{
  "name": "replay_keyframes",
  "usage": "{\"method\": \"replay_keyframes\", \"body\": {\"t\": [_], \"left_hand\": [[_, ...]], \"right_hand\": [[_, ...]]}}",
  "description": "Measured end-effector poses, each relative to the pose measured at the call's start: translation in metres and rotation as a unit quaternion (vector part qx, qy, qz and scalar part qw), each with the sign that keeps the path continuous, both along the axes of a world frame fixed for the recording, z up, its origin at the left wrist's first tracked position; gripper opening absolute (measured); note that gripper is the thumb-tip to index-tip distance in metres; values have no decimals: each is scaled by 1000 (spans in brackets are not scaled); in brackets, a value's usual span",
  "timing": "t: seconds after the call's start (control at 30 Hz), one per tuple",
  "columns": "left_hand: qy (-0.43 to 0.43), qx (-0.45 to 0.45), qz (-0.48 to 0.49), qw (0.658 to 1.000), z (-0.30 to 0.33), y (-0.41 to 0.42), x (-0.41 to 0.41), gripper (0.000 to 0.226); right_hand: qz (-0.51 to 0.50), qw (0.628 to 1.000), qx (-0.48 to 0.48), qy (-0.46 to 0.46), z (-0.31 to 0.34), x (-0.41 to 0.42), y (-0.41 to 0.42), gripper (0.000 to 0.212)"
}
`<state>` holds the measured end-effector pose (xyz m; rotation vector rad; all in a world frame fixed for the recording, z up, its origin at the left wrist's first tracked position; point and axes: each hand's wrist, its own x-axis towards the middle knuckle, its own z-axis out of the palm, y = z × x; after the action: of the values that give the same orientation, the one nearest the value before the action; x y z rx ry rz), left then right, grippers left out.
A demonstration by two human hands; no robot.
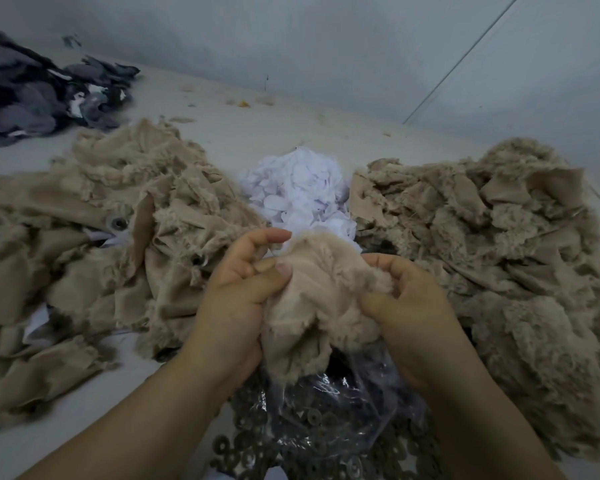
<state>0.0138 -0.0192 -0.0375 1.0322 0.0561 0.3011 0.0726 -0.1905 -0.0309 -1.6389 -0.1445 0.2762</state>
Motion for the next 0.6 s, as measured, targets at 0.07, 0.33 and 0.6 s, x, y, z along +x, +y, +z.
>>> {"method": "replay_keyframes", "body": {"t": [0.07,0.33,0.6], "left_hand": [[-2,-24,25,999,1,4,0,28],[42,-12,51,998,-2,9,5,19],[110,210,73,969,-6,3,9,31]], "right_hand": [[-19,1000,-16,-3,-3,5,-3,41],[-31,999,-19,19,-10,7,3,34],[12,971,205,118,-5,13,0,67]]}}
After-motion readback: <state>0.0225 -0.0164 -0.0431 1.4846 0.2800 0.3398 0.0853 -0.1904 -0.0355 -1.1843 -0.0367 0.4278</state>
